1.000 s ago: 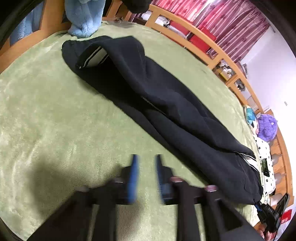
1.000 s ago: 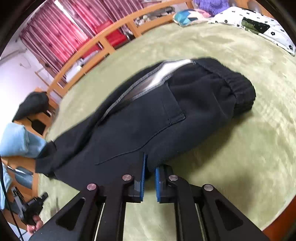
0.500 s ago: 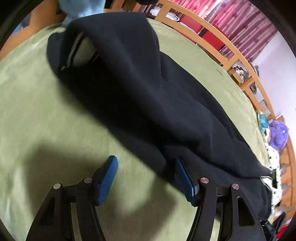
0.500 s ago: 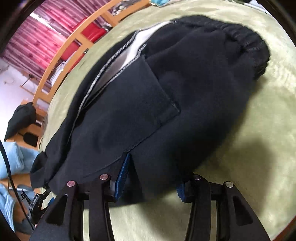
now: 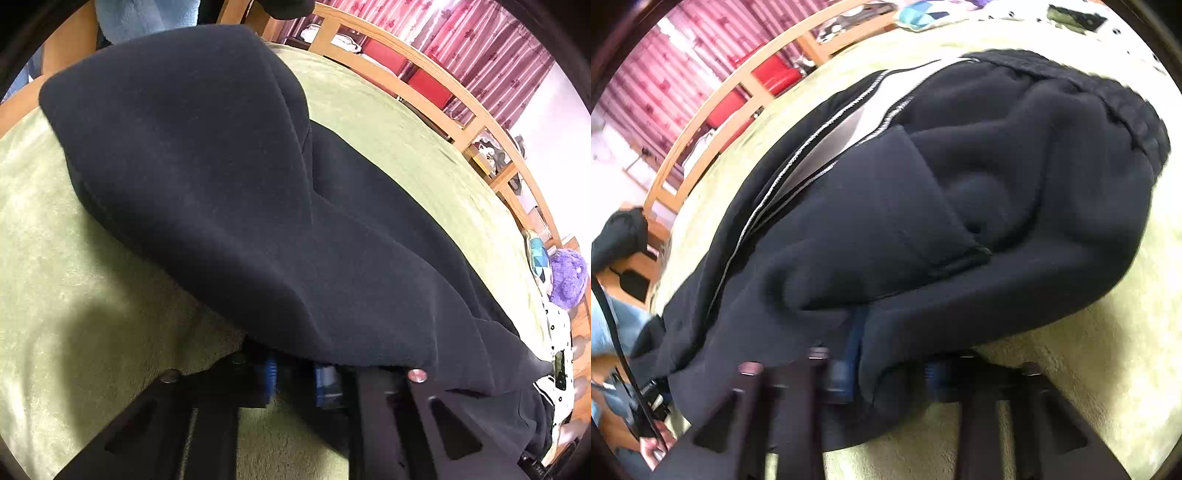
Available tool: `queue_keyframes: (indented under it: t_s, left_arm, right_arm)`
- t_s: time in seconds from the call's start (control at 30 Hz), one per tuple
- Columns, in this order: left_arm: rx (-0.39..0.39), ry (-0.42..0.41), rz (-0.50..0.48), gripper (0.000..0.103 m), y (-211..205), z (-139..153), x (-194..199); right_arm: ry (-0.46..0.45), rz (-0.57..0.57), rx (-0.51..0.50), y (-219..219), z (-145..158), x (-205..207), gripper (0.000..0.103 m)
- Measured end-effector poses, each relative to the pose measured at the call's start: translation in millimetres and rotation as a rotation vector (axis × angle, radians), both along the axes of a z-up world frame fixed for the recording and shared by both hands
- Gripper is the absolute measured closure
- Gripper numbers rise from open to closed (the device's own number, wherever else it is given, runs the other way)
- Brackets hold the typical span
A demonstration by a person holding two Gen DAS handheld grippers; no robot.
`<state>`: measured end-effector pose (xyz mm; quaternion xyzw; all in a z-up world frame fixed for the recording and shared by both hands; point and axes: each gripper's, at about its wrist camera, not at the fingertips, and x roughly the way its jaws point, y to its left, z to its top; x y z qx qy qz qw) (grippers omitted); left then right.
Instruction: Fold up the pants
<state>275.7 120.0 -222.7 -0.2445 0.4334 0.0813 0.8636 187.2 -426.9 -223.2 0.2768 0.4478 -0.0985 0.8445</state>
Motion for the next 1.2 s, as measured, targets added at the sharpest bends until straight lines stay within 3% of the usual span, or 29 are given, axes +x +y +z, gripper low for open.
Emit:
queue_keyframes:
  t_s: [0.13,0.3,0.4,0.5,0.77,0.9,0.97,1.03,1.1,1.17,1.2]
  left_arm:
    - [0.023,-0.011,0.014,0.094,-1.0,12.5,-19.1]
    - [0.023,-0.01,0.003,0.097,3.4,27.0,-55.6]
    - [0.003,-0.001,-0.012,0.097,-2.6,28.3,-86.1]
    - [0.007,0.011,-0.032,0.097,-24.8,28.4,-119.5]
    - [-0.057,0.068,-0.121,0.097,-91.4,29.1,-211.6]
    - [-0.072,0.108,-0.172,0.096,-101.1,23.0,-238.2]
    - [-0.094,0.158,-0.206,0.093,-94.6,16.8,-242.9]
    - [-0.143,0.185,-0.221,0.093,-80.8,15.8,-249.0]
    - [-0.089,0.162,-0.215,0.092,-59.7,25.2,-262.9]
    - [-0.012,0.131,-0.197,0.075,-37.8,36.1,-273.0]
    - [0.008,0.119,-0.181,0.059,-30.2,39.8,-273.2]
  right_arm:
    - [-0.026,0.023,-0.055,3.2,13.9,-4.9,0.096]
    - [-0.062,0.054,-0.025,-14.4,40.0,-20.2,0.097]
    - [-0.075,0.072,-0.086,-23.5,59.0,-31.8,0.098]
    - [-0.06,0.059,-0.063,-47.4,67.8,-47.4,0.098]
    - [-0.034,0.013,-0.116,-116.1,72.2,-75.8,0.098]
    - [0.009,-0.011,-0.087,-143.1,55.6,-89.1,0.097]
    - [0.064,-0.012,-0.088,-143.7,45.6,-93.0,0.087]
    - [0.127,-0.005,-0.155,-135.8,44.0,-101.9,0.076]
    - [0.11,0.022,-0.211,-125.1,52.0,-116.7,0.073]
    - [0.098,0.021,-0.269,-112.7,64.2,-132.4,0.064]
    - [0.094,0.013,-0.287,-106.9,70.3,-139.0,0.064]
